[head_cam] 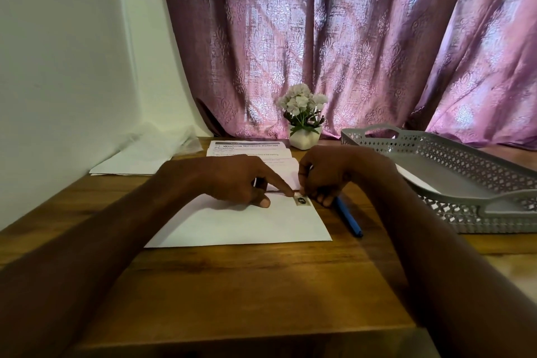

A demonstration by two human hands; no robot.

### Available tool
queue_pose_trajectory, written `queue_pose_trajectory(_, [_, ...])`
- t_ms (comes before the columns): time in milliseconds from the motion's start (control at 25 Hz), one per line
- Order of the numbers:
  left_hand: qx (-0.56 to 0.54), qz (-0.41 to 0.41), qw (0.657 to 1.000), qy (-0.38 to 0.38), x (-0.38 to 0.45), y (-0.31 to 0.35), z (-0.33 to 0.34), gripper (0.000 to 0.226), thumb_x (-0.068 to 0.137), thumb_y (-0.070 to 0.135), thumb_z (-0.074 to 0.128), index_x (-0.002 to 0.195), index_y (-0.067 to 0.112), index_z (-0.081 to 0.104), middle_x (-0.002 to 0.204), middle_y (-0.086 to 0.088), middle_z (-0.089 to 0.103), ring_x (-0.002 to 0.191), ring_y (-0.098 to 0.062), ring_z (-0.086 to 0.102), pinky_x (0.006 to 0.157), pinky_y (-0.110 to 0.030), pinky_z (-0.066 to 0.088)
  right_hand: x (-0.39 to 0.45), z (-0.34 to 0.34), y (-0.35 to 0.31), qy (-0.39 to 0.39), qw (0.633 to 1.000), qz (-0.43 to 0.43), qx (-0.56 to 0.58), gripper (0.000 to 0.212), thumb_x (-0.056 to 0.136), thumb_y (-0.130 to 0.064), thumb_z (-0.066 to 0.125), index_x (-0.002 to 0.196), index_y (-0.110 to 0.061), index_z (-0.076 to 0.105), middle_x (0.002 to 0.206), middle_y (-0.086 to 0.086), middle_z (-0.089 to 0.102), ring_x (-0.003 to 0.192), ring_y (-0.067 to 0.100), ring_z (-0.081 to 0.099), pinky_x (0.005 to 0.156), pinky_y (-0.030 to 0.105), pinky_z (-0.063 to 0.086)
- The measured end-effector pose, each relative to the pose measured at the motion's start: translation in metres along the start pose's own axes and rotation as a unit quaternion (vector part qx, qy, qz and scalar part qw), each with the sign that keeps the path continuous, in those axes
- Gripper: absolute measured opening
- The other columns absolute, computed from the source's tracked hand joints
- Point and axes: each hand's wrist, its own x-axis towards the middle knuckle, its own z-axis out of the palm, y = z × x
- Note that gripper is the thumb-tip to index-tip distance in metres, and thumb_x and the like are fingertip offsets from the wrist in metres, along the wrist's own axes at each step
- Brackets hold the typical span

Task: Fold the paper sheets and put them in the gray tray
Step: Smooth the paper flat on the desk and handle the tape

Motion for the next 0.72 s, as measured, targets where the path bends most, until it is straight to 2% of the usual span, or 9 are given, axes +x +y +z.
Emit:
queue_pose_trajectory(160, [-0.021, -0.003, 1.0, 0.017, 0.003, -0.004, 0.004, 0.026, 0.095, 0.025, 0.073, 0.118, 0.035, 0.069, 0.079, 0.014, 0.059, 0.073, -0.007, 0.054, 0.072, -0.02, 0.041, -0.001, -0.001, -0.001, 0.002, 1.0, -0.012, -0.018, 0.018, 0.093, 0.004, 0.063, 0.108, -0.004, 0.064, 0.081, 0.015, 0.071, 0.052, 0.019, 0.069, 0.049, 0.029, 0.059])
queue_pose_trajectory(280, [-0.027, 0.007, 0.998, 0.05, 0.003, -0.007, 0.006, 0.009, 0.094, 0.022, 0.074, 0.098, 0.028, 0.07, 0.082, 0.016, 0.063, 0.074, -0.005, 0.056, 0.071, -0.021, 0.045, -0.001, 0.0, -0.003, 0.074, 0.992, -0.079, -0.062, 0.009, 0.095, -0.004, 0.061, 0.098, -0.012, 0.063, 0.073, 0.01, 0.072, 0.05, 0.02, 0.069, 0.048, 0.032, 0.059])
queue_pose_trajectory(360, [-0.032, 0.024, 0.995, 0.09, 0.002, -0.007, 0.006, 0.014, 0.093, 0.018, 0.073, 0.089, 0.03, 0.069, 0.081, 0.017, 0.066, 0.074, -0.003, 0.058, 0.07, -0.02, 0.048, 0.0, 0.002, -0.002, 0.161, 0.975, -0.148, -0.041, 0.008, 0.094, -0.009, 0.063, 0.093, -0.017, 0.062, 0.069, 0.007, 0.071, 0.05, 0.022, 0.067, 0.047, 0.033, 0.058])
queue_pose_trajectory(440, [-0.025, 0.035, 0.987, 0.152, 0.004, -0.009, 0.007, 0.015, 0.093, 0.016, 0.072, 0.088, 0.029, 0.067, 0.081, 0.016, 0.066, 0.073, -0.005, 0.059, 0.067, -0.02, 0.048, 0.001, 0.007, -0.004, 0.246, 0.943, -0.226, 0.013, 0.012, 0.093, -0.013, 0.066, 0.089, -0.022, 0.061, 0.067, 0.004, 0.068, 0.049, 0.021, 0.064, 0.046, 0.033, 0.053])
queue_pose_trajectory(520, [-0.014, 0.039, 0.975, 0.217, 0.004, -0.012, 0.008, 0.008, 0.095, 0.019, 0.071, 0.09, 0.024, 0.067, 0.079, 0.011, 0.065, 0.071, -0.011, 0.058, 0.065, -0.022, 0.046, 0.002, 0.016, -0.009, 0.322, 0.9, -0.294, 0.002, 0.01, 0.091, -0.018, 0.066, 0.09, -0.027, 0.062, 0.057, -0.004, 0.062, 0.046, 0.008, 0.056, 0.048, 0.025, 0.043])
queue_pose_trajectory(600, [0.022, 0.022, 0.964, 0.265, 0.001, -0.017, 0.006, 0.014, 0.096, 0.029, 0.07, 0.084, 0.021, 0.068, 0.068, 0.015, 0.059, 0.063, -0.01, 0.056, 0.06, -0.023, 0.041, 0.004, 0.03, -0.016, 0.346, 0.881, -0.323, -0.019, 0.007, 0.091, -0.022, 0.065, 0.094, -0.028, 0.063, 0.049, -0.007, 0.055, 0.044, 0.004, 0.05, 0.049, 0.024, 0.036])
queue_pose_trajectory(720, [0.093, -0.052, 0.952, 0.286, -0.008, -0.021, 0.001, 0.033, 0.097, 0.04, 0.067, 0.066, 0.029, 0.06, 0.058, 0.017, 0.051, 0.056, -0.009, 0.052, 0.057, -0.024, 0.034, 0.002, 0.046, -0.019, 0.343, 0.883, -0.319, -0.04, 0.005, 0.095, -0.032, 0.063, 0.097, -0.03, 0.067, 0.05, -0.015, 0.053, 0.046, -0.002, 0.05, 0.052, 0.024, 0.035])
